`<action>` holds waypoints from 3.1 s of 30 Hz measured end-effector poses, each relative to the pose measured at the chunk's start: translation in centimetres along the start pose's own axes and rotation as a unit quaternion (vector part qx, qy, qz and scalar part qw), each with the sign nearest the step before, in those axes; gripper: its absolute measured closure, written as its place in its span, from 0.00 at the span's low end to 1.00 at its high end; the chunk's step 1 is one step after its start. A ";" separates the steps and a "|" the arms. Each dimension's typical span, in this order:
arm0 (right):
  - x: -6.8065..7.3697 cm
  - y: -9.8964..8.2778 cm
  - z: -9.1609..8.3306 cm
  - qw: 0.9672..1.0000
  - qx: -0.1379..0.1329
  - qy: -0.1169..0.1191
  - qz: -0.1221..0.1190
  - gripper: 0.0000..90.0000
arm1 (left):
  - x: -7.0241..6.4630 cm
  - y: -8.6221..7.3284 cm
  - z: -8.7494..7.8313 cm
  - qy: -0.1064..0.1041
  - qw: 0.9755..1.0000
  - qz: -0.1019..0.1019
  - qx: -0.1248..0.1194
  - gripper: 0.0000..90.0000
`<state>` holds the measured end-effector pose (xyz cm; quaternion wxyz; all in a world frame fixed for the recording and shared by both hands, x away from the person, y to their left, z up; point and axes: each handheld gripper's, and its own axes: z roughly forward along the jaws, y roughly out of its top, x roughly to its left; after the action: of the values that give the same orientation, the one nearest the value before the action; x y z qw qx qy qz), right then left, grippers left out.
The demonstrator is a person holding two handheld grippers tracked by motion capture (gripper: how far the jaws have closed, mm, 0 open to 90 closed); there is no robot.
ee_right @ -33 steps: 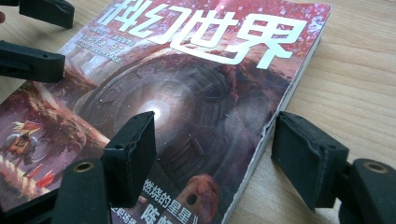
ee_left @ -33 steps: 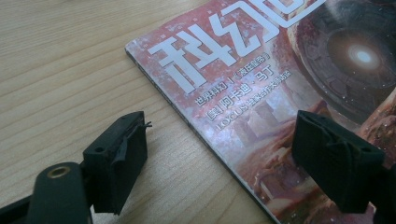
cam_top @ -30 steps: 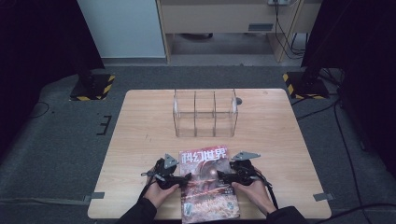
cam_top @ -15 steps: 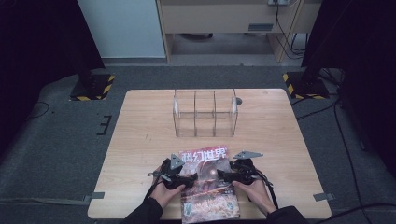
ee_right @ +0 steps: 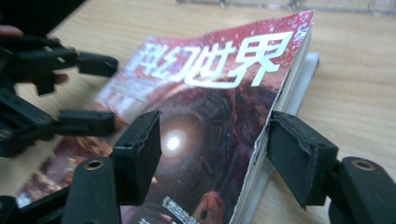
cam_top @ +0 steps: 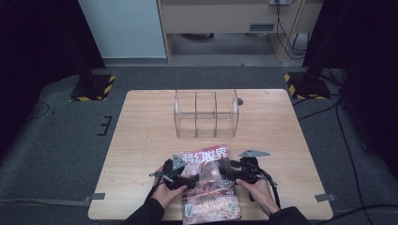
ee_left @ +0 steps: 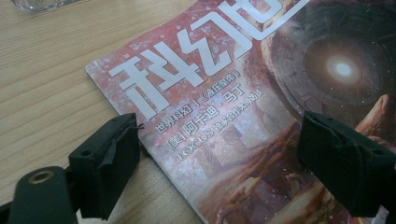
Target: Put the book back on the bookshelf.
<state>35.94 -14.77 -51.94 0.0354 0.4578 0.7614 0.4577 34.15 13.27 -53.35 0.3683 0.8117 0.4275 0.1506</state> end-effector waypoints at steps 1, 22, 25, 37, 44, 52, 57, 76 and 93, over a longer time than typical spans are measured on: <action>0.0 0.1 -0.1 1.000 -0.005 0.005 0.001 0.40 | 0.0 0.0 0.0 0.000 1.000 0.000 0.000 0.13; 0.2 0.6 -0.3 0.997 -0.045 0.057 0.002 0.41 | 0.0 0.0 0.2 -0.009 1.000 0.004 -0.004 0.10; 0.4 0.3 0.2 0.999 -0.027 0.044 -0.015 0.40 | 0.0 0.0 0.2 -0.009 1.000 0.004 -0.004 0.10; 0.0 -0.2 1.7 0.999 0.021 0.028 -0.012 0.50 | 0.1 0.0 0.2 -0.011 1.000 0.003 -0.003 0.10; 0.0 -0.1 2.1 0.999 0.023 0.017 -0.023 0.65 | 0.2 -0.1 0.2 -0.012 1.000 0.003 -0.003 0.10; -0.1 0.5 1.3 0.999 0.019 0.033 -0.008 0.94 | 0.6 0.1 -0.3 -0.012 1.000 -0.003 -0.006 0.18; 0.3 1.1 0.5 0.998 0.002 0.055 -0.013 0.97 | 0.7 0.3 -0.9 -0.020 0.999 -0.011 -0.022 0.19; 1.5 3.4 -3.5 0.987 -0.078 0.119 -0.074 0.98 | 0.9 0.5 -1.2 -0.070 0.996 -0.034 -0.052 0.14; 0.4 2.0 -1.1 0.997 -0.007 0.050 -0.053 0.95 | 0.9 0.1 -0.2 -0.108 0.994 -0.030 -0.014 0.30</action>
<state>36.55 -14.85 -49.70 0.0249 0.3934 0.7823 0.4823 34.65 14.08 -53.25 0.4283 0.8047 0.4072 0.0573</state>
